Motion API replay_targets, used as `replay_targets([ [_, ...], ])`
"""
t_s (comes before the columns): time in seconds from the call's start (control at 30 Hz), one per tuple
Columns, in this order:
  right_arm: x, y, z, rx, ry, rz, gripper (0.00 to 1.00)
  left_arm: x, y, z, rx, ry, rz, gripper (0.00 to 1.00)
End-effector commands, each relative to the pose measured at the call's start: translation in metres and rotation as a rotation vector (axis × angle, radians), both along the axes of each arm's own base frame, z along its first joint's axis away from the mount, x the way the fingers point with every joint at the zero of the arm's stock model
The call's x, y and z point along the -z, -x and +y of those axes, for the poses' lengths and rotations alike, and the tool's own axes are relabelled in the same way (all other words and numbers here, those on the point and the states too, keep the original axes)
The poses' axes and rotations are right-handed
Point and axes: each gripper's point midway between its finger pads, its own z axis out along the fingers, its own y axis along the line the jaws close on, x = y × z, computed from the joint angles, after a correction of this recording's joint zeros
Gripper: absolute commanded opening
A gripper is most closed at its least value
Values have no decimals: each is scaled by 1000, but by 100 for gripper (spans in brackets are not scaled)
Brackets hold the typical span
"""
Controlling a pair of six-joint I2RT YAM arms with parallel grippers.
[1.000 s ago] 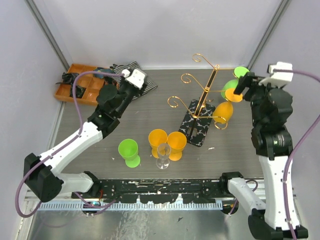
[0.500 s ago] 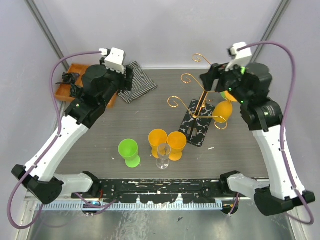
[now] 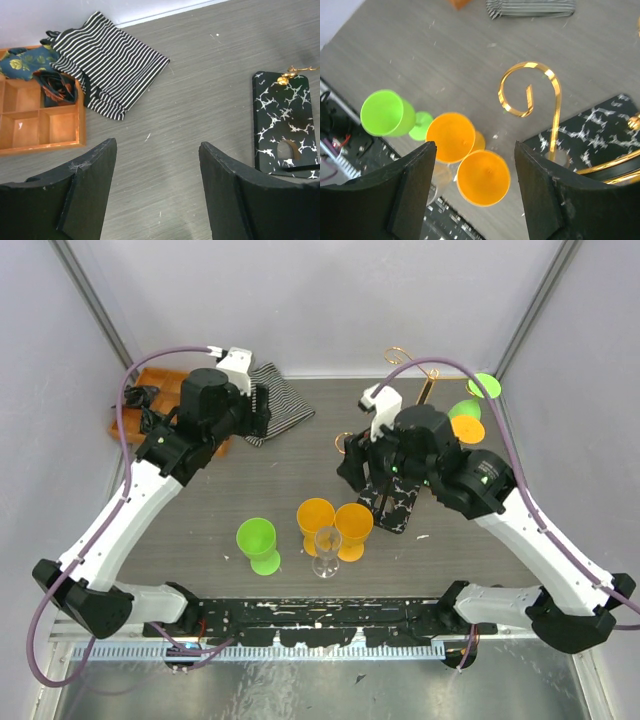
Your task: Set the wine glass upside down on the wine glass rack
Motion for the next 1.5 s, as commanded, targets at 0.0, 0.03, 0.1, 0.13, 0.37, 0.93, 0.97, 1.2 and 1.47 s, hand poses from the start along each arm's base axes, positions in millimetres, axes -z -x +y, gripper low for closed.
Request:
replay_targets([
  [0.0, 19, 28, 6, 4, 1, 86, 68, 4, 9, -1, 4, 61, 40, 73],
  [0.03, 24, 33, 11, -10, 9, 99, 68, 8, 9, -2, 4, 66, 47, 73],
  [0.1, 36, 42, 17, -29, 38, 126, 68, 4, 17, 2, 1, 86, 36, 73],
  [0.13, 42, 46, 19, -38, 55, 138, 67, 5, 19, 3, -1, 88, 39, 73],
  [0.37, 72, 65, 31, -83, 122, 197, 61, 10, 31, 12, -13, 86, 50, 74],
  [0.93, 125, 84, 38, -138, 235, 280, 47, 18, 26, 10, -8, 54, 64, 75],
  [0.97, 127, 84, 40, -142, 244, 280, 46, 19, 26, 11, -9, 52, 63, 75],
  [1.2, 130, 80, 54, -165, 246, 269, 28, 21, 25, 12, -14, 39, 61, 75],
  [1.47, 102, 75, 42, -140, 285, 231, 1, 18, 23, 13, -25, 33, 65, 75],
])
